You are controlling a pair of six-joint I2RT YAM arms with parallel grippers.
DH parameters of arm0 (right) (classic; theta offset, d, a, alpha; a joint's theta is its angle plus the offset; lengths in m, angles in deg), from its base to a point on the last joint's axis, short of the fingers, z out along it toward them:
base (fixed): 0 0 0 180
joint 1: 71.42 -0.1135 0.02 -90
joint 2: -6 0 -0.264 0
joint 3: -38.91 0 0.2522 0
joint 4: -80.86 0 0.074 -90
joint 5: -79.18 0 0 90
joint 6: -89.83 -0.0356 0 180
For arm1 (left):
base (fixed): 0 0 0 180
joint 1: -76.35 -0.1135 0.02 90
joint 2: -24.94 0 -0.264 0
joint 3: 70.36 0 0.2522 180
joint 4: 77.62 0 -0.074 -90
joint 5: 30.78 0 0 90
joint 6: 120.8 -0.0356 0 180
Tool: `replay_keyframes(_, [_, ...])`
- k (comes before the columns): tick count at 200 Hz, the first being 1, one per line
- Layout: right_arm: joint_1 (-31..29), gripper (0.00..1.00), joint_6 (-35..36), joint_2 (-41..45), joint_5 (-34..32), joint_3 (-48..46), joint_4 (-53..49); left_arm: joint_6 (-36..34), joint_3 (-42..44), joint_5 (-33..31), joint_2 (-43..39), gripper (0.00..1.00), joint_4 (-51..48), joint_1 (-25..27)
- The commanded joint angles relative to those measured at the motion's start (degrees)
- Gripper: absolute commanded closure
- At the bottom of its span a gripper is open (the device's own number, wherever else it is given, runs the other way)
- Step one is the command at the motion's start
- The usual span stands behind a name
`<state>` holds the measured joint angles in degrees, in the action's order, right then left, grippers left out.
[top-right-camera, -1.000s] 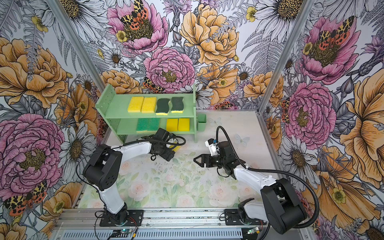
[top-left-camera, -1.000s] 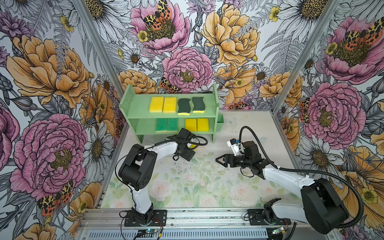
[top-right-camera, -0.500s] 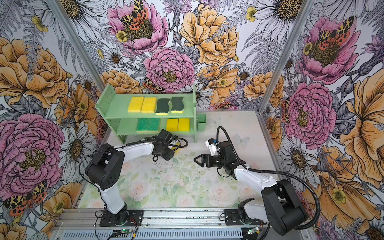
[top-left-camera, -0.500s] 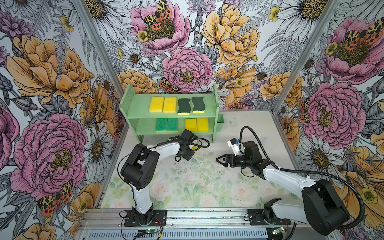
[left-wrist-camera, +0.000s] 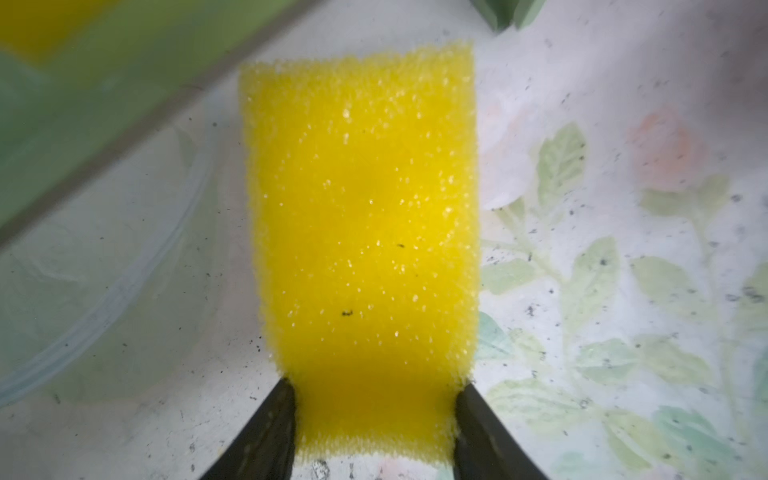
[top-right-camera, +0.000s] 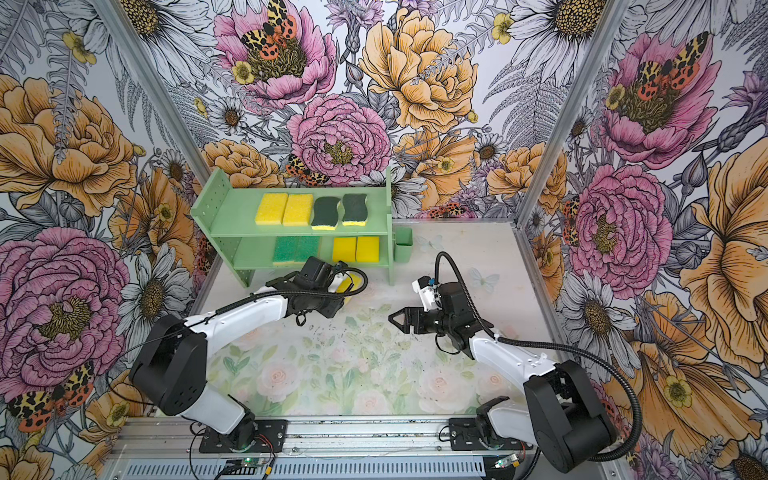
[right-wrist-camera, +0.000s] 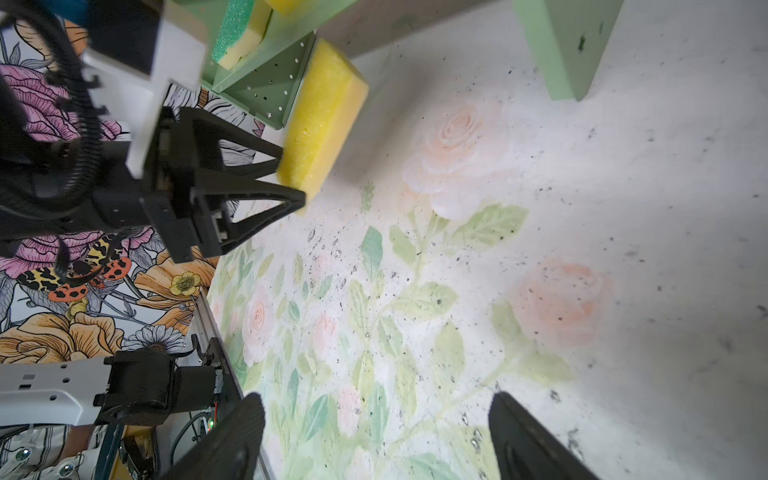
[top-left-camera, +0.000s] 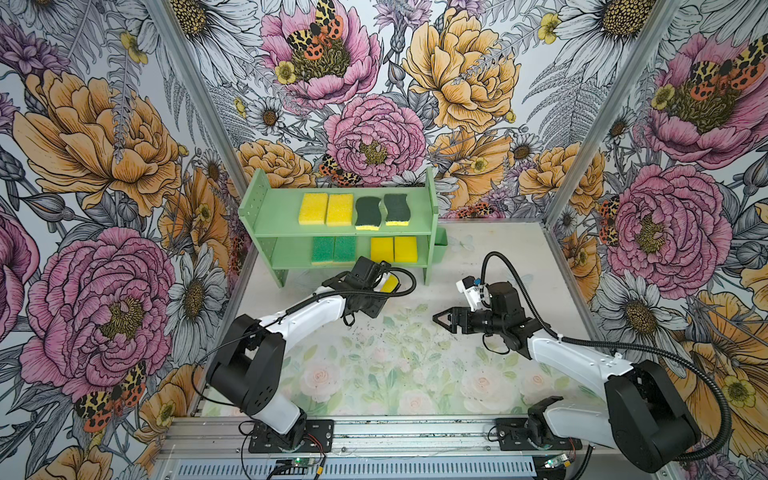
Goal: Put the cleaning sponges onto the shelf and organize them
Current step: 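Lift the yellow sponge with the left gripper and carry it into the upper shelf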
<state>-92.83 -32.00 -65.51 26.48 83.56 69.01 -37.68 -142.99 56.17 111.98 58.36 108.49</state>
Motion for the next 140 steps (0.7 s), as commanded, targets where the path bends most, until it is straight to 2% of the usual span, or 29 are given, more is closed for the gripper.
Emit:
replay_keyframes(1, [0.33,0.13,0.69,1.29,0.06,0.04,-0.47,2.92,1.85,1.78,-4.51,0.44,-0.44,1.20])
replay_keyframes(75, [0.49,0.13,0.46,1.57,-0.05,0.81,-1.68,5.37,1.56,-3.10,-18.85,0.42,-3.34,3.89])
replay_keyframes(127, [0.49,0.13,-0.32,3.08,0.21,1.88,-3.01,5.91,-2.73,-8.47,-23.62,0.42,-6.13,3.54])
replay_keyframes(140, [0.49,0.13,-0.89,3.65,0.45,2.39,-3.22,6.25,-4.20,-11.55,-24.26,0.41,-6.79,3.16])
